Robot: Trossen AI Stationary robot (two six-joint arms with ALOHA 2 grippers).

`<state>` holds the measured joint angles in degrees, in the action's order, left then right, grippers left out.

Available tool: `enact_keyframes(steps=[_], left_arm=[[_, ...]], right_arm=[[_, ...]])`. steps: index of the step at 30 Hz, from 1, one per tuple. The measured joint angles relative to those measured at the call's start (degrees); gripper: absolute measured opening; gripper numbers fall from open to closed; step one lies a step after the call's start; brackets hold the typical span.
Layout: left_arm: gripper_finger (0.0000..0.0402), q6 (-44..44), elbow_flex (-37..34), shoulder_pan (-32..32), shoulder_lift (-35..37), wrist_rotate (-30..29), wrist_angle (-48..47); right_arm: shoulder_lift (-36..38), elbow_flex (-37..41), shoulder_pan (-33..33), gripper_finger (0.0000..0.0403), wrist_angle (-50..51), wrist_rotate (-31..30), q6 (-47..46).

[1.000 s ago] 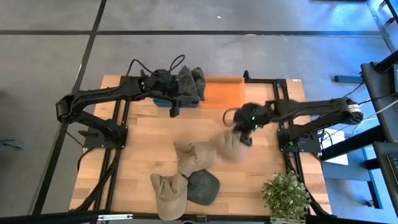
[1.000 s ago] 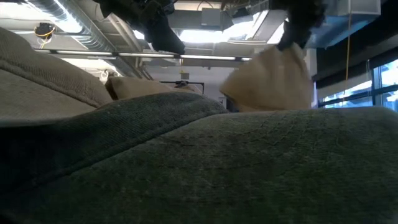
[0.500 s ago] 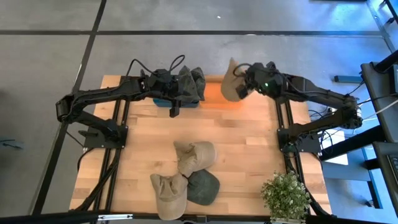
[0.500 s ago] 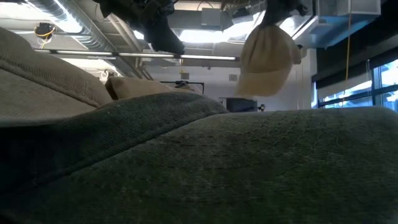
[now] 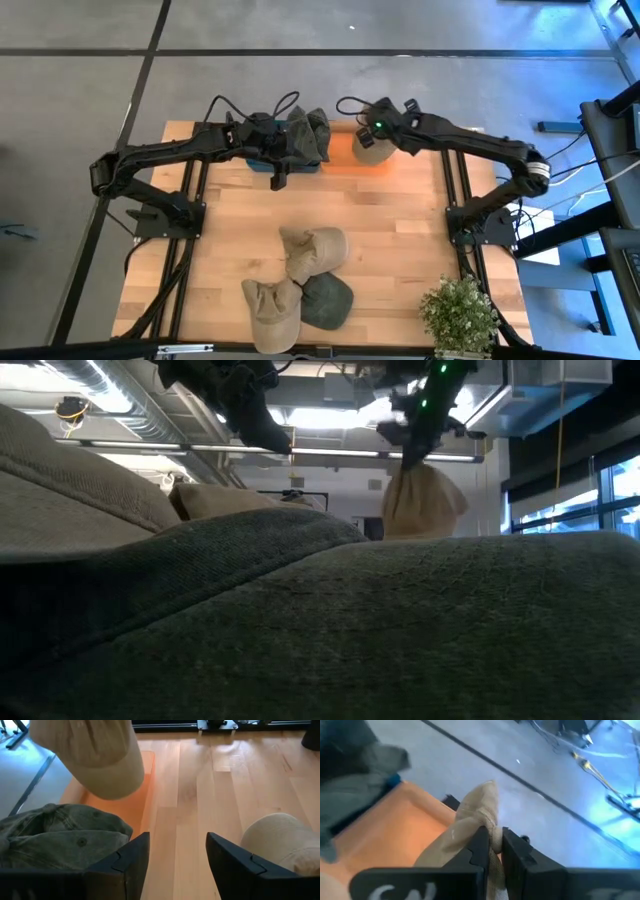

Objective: Pick & Place hat
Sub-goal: Put the right brown cap into the orange bin

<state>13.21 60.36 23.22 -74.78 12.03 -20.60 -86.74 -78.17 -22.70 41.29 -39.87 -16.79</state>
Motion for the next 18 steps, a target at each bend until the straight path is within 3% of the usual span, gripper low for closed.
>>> enact_keyframes(steps=[10,18], left_arm=[[0.019,0.1,0.0,0.0,0.0,0.0,-0.4],[0.0189,0.4,0.0,0.0,0.0,0.0,-0.4]], right_arm=[[-5.8,0.0,-1.7,0.0037,2.8,6.2,-3.8],[-9.3,0.0,-3.5,0.0038,1.0,7.3,-3.8]])
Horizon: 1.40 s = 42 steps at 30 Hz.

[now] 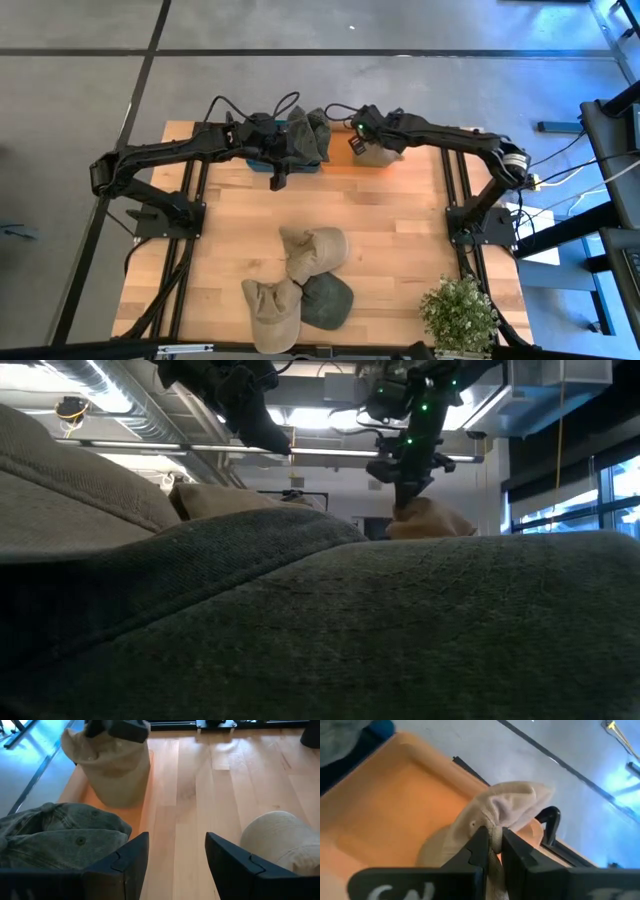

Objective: Pick & Place hat
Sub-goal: Put the right brown cap into the orange bin, then put the top brown cap into the orange bin

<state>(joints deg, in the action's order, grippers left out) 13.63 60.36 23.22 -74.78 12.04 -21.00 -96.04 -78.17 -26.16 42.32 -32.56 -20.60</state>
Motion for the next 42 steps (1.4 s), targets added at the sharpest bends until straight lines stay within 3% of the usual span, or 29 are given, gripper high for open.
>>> enact_keyframes(steps=[6,17,21,28,42], left_arm=[[0.0191,-0.4,0.0,-0.2,-0.2,0.0,0.1],[0.019,0.3,0.0,-2.2,-3.4,-0.5,0.0],[0.0191,0.4,0.0,-2.2,-3.5,-0.5,0.2],[0.0191,-0.3,0.0,-2.2,-3.5,-0.5,0.2],[0.019,-1.1,0.0,-2.2,-3.5,-0.5,0.2]], right_arm=[[-0.6,0.0,-2.7,0.0038,-2.6,7.5,-0.2],[-0.6,0.0,-3.5,0.0048,4.8,7.1,0.4],[-0.6,0.0,-3.6,0.0064,9.8,4.5,1.6],[-0.6,0.0,-3.6,0.009,14.5,-6.8,1.7],[-0.6,0.0,-3.6,0.0104,12.9,-2.9,6.9]])
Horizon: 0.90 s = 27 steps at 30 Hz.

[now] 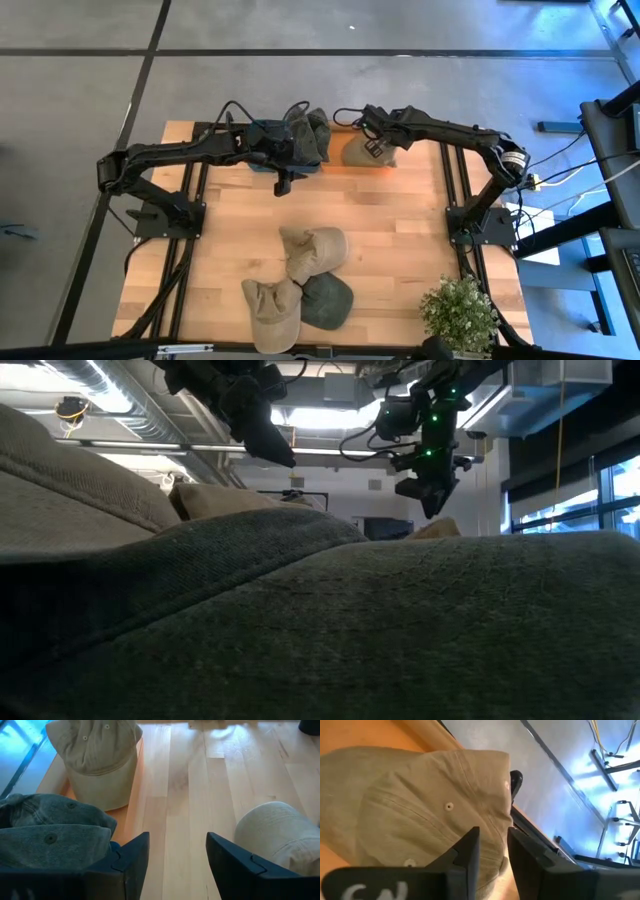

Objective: Pick & Place hat
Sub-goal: Put the top brown cap into the orange bin

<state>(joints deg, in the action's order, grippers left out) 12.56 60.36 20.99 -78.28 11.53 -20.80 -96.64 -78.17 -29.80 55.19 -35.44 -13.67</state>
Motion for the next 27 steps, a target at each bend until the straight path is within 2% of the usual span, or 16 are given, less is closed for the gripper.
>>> enact_keyframes(steps=[4,8,13,17,22,27], left_arm=[[0.0188,-0.7,0.0,0.0,0.1,0.0,0.0],[0.0187,-3.1,0.0,0.2,1.9,0.0,-0.5],[0.0188,-4.6,0.0,-0.6,3.4,0.1,-0.8],[0.0191,-9.5,-0.1,-2.7,3.4,0.2,-4.1],[0.0189,-14.4,-5.8,-5.3,4.7,0.3,-0.2],[0.0191,-21.0,-15.6,-7.0,9.0,0.0,10.8]], right_arm=[[0.2,-0.5,0.0,0.0133,0.1,-0.2,0.7],[0.2,-3.9,1.2,0.0158,4.8,-0.6,-1.3],[1.4,-5.5,6.9,0.0165,3.6,-2.2,0.8],[2.1,-3.8,13.3,0.0164,3.2,-2.4,2.2],[2.2,2.0,20.4,0.0165,-1.1,-3.4,5.9],[2.8,9.4,23.7,0.0164,-8.2,-3.4,10.3]])
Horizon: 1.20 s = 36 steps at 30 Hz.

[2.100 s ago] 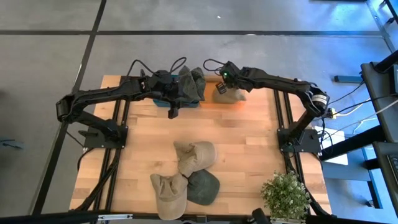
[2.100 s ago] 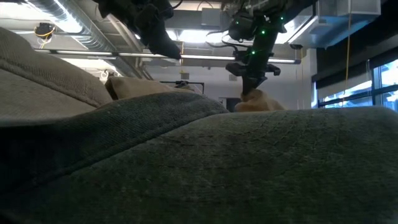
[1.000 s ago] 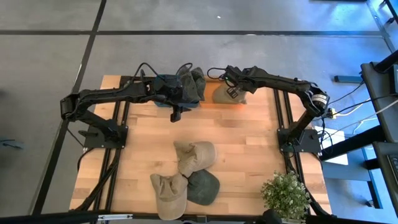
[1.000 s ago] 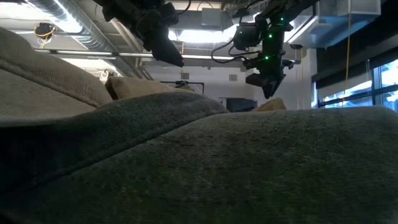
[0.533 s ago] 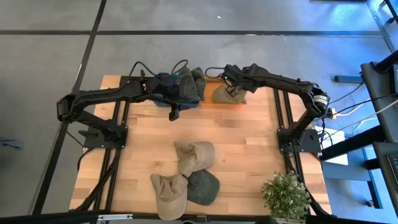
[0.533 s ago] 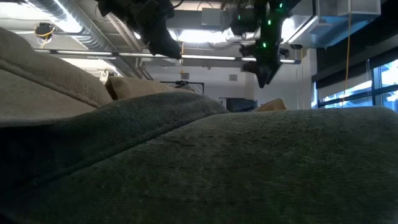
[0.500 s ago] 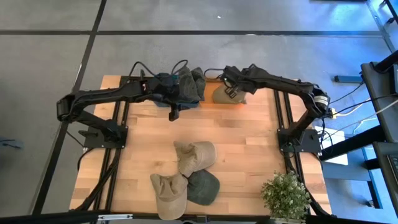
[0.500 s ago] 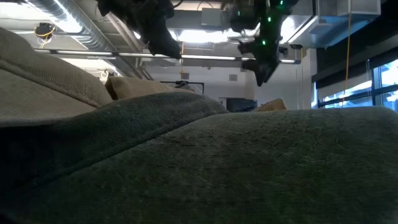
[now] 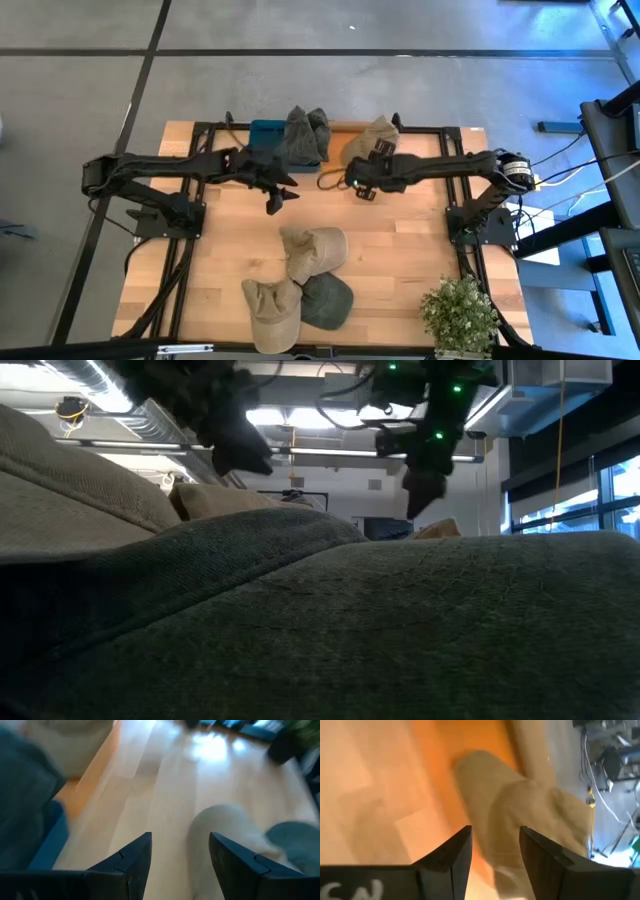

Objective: Pick & Place hat
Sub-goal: Put the top brown cap into the orange bin

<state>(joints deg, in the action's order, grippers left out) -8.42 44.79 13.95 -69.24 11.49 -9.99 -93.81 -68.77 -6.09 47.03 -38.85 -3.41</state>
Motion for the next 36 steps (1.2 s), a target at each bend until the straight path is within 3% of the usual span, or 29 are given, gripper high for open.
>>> enact_keyframes(steps=[4,9,12,15,20,27,36], left_arm=[[0.0189,-0.3,-5.8,-2.5,4.0,0.0,6.9],[0.0191,-3.3,-9.7,-8.0,5.8,0.4,10.1],[0.0192,-6.6,-11.1,-11.4,5.1,0.0,9.9],[0.0189,-9.7,-12.2,-14.8,3.8,-0.7,11.1],[0.019,-13.4,-13.8,-19.0,0.7,-7.8,15.9],[0.0193,-32.0,-15.4,-21.0,-2.0,-15.0,14.2],[0.0194,-35.0,-16.5,-24.6,-8.0,-21.3,15.7]], right_arm=[[3.8,5.9,1.7,0.0164,-8.3,6.4,1.8],[10.9,14.8,3.3,0.0166,-25.4,24.9,9.1],[13.7,19.0,3.4,0.0166,-34.7,31.6,12.9],[15.0,21.0,3.3,0.0166,-40.0,32.6,15.2],[14.7,21.1,3.3,0.0166,-43.1,32.9,17.3],[14.7,21.1,3.2,0.0166,-42.9,32.9,19.2],[14.7,21.1,2.7,0.0166,-42.5,32.9,20.4]])
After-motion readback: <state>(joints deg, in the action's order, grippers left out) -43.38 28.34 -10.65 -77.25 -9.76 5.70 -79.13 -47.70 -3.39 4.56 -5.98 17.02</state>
